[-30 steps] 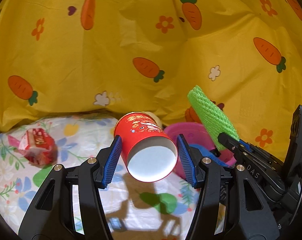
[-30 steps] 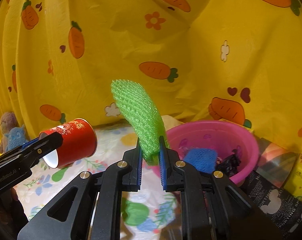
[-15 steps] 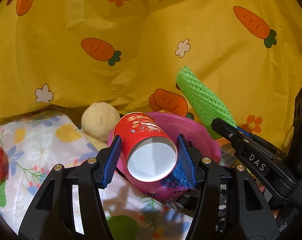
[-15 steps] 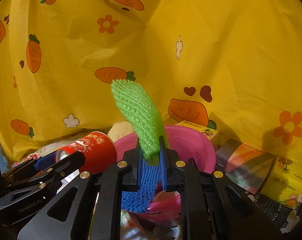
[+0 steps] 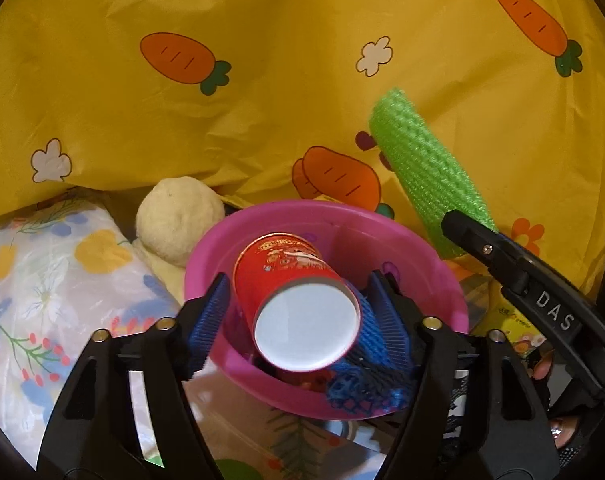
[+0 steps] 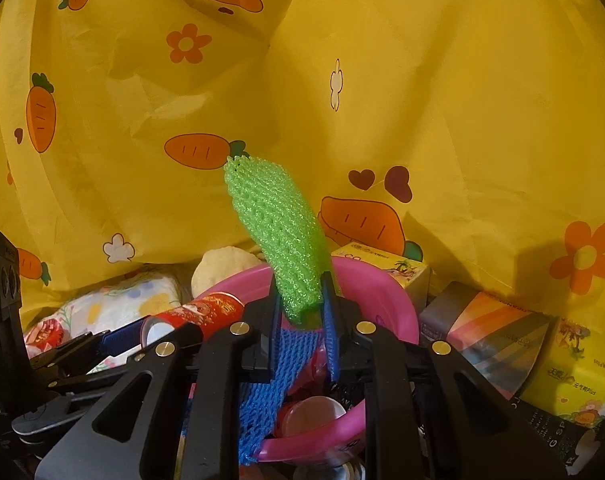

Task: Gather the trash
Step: 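Open both tools to drop the cup and sleeve into the bucket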

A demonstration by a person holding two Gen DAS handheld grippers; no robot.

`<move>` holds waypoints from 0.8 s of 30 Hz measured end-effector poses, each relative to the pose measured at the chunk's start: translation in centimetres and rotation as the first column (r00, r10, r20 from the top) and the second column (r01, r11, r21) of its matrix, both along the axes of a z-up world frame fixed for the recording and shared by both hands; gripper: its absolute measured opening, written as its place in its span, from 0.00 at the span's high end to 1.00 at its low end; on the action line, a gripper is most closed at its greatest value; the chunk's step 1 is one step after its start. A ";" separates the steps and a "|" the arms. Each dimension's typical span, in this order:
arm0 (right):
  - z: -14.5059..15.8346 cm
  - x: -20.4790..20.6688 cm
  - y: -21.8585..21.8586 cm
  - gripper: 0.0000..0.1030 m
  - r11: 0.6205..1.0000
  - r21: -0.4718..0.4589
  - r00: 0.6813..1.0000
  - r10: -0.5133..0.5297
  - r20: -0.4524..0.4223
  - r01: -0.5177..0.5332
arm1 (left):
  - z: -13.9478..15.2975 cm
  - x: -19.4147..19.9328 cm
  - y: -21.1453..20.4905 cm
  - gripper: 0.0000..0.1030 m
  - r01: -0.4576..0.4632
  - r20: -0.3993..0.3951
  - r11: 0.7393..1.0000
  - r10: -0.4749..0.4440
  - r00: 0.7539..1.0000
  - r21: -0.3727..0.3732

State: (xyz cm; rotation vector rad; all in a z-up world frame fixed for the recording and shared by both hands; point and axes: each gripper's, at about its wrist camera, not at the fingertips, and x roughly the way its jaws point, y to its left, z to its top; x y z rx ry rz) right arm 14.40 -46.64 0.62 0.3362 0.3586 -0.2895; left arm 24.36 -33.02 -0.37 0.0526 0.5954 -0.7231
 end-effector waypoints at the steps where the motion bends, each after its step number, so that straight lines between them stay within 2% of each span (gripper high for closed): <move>1: -0.1 0.0 -0.2 0.60 1.000 0.003 1.000 -0.005 0.003 0.005 | -0.1 0.1 0.4 0.17 -0.020 0.005 1.000 0.020 1.000 -0.007; 2: -0.2 0.0 -0.3 0.55 1.000 0.008 1.000 -0.007 0.003 0.006 | -0.1 0.2 1.0 0.14 -0.039 0.001 0.999 0.039 0.999 -0.018; 4: -0.5 0.1 -0.6 0.50 1.000 0.022 1.000 -0.012 -0.003 0.012 | 0.0 0.7 2.0 0.11 -0.071 -0.025 0.997 0.071 0.997 -0.039; 9: -0.4 -0.3 -0.6 0.42 0.999 0.030 1.000 -0.019 0.008 0.019 | 0.4 1.0 4.3 0.06 -0.149 -0.044 0.986 0.146 0.988 -0.077; 17: 0.5 -1.8 0.7 0.29 0.999 -0.015 0.999 -0.030 0.031 0.031 | 0.8 0.2 7.4 0.06 -0.225 -0.071 0.969 0.219 0.973 -0.099; 20: 0.9 -2.5 1.6 0.22 0.999 -0.039 0.999 -0.032 0.040 0.034 | 1.2 -0.7 8.7 0.06 -0.256 -0.055 0.962 0.252 0.966 -0.095; 24: 1.2 -3.5 3.3 0.19 0.997 -0.072 0.998 -0.028 0.055 0.032 | 1.7 -1.9 10.2 0.06 -0.299 -0.028 0.951 0.298 0.954 -0.072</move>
